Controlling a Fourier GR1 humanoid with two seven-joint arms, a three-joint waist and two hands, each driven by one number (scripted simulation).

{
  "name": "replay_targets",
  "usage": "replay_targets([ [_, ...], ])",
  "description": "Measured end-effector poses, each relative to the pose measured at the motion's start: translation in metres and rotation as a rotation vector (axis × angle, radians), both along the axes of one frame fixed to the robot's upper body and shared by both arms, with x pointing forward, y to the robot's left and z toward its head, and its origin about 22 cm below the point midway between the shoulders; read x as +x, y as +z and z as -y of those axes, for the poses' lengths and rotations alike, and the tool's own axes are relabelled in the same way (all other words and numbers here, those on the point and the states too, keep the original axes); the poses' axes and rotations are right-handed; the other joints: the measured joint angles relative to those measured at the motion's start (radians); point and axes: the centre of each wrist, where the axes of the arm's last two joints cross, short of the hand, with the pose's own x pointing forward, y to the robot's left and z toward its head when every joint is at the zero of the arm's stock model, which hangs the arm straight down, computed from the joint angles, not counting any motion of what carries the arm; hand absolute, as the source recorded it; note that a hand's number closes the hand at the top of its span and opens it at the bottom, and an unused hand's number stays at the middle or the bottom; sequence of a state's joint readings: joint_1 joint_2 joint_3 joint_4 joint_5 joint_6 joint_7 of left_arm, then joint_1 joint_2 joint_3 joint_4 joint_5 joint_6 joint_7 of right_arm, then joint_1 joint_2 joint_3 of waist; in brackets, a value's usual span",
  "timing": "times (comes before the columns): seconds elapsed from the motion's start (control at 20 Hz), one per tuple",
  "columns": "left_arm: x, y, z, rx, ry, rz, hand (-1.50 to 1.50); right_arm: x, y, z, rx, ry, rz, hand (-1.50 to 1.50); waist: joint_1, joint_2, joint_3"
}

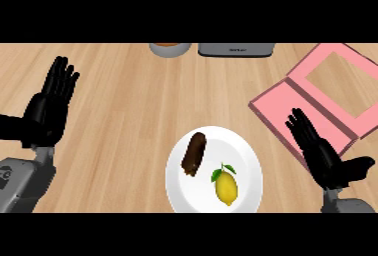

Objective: Pick the lemon from the plate and place it in the cardboard box

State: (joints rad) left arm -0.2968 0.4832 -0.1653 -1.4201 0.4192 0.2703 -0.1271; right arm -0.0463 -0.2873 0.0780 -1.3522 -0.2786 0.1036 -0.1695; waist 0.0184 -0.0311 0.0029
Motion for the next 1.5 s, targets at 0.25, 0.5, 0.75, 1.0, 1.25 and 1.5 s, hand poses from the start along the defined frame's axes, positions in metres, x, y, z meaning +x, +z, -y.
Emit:
replay_targets([
  [0.25,-0.01,-0.004,-0.007,-0.033,0.059,-0.061,0.0,-0.01,0.023,0.022,-0.036,-0.21,0.108,1.5,-0.028,0.015,-0.003],
  [0.5,-0.024,-0.02,0.001,-0.092,0.065,-0.165,0.0,-0.038,0.024,0.059,-0.345,-0.44,0.098,-1.5,-0.037,0.022,-0.008],
  [0.75,-0.036,-0.023,0.008,-0.12,0.058,-0.207,0.0,-0.063,0.031,0.039,-0.513,-0.472,0.228,-1.5,-0.03,0.025,-0.005],
  [1.0,-0.037,-0.018,0.018,-0.127,0.059,-0.212,0.0,-0.075,0.067,0.031,-0.709,-0.322,0.219,-1.5,-0.028,0.026,-0.006],
  [1.25,-0.04,-0.018,0.019,-0.124,0.056,-0.219,0.0,-0.087,0.101,0.022,-0.867,-0.089,0.054,-1.5,-0.022,0.028,-0.008],
  [1.5,-0.038,-0.016,0.024,-0.128,0.041,-0.22,0.0,-0.088,0.146,-0.01,-0.911,0.032,-0.072,-1.5,-0.016,0.03,-0.007],
])
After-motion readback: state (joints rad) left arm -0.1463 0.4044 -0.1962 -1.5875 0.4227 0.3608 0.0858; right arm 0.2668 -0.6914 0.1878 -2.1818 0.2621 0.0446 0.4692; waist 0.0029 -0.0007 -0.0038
